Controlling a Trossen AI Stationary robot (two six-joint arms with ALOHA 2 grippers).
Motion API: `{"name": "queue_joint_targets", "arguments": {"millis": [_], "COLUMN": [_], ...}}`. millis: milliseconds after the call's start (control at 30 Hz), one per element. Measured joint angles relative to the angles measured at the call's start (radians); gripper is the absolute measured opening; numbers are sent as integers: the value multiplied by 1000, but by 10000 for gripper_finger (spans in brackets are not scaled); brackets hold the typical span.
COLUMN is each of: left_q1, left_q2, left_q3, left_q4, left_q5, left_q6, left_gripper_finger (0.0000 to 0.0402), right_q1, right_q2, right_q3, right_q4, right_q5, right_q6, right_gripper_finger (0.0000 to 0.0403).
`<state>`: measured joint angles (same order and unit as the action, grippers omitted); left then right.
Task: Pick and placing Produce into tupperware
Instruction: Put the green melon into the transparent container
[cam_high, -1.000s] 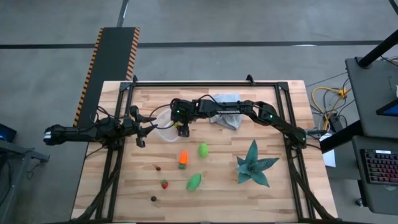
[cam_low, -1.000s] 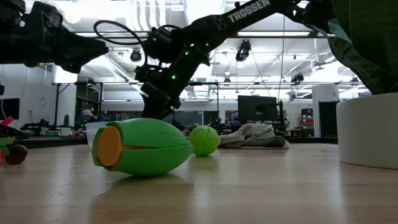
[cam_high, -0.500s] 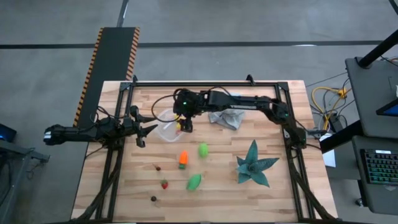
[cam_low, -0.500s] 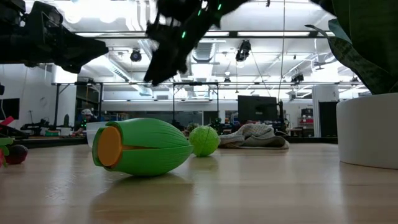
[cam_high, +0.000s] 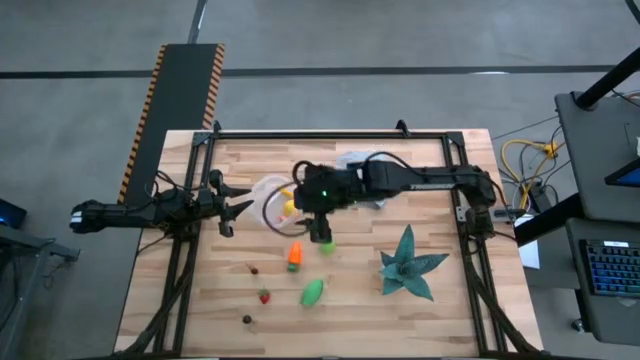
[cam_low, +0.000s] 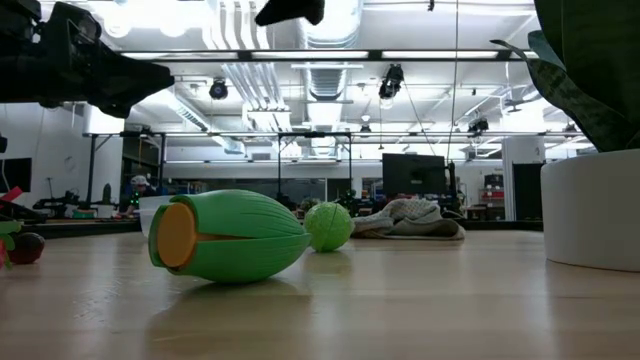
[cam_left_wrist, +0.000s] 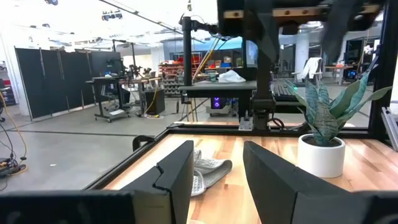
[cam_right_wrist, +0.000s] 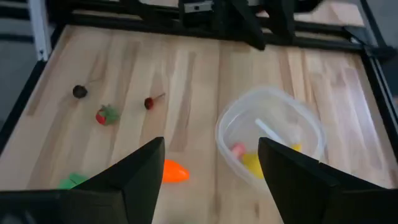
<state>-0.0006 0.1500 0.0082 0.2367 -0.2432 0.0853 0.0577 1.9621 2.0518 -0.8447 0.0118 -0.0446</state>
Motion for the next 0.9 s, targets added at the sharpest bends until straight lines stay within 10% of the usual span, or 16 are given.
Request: {"name": "queue_joint_targets", "arguments": {"millis": [233,900], "left_q1": [0,0], "left_q2": [0,-2], "left_q3": [0,3], "left_q4": [0,97], "left_q5": [0,6], "left_q6": [-1,140], "left_gripper_finger": [126,126], "right_q1": [43,69], "right_q2": [0,164], "right_q3": [-2,-27], "right_q4": [-178,-311], "right_q5": [275,181], "right_q6": [259,904], "right_gripper_finger": [251,266]}}
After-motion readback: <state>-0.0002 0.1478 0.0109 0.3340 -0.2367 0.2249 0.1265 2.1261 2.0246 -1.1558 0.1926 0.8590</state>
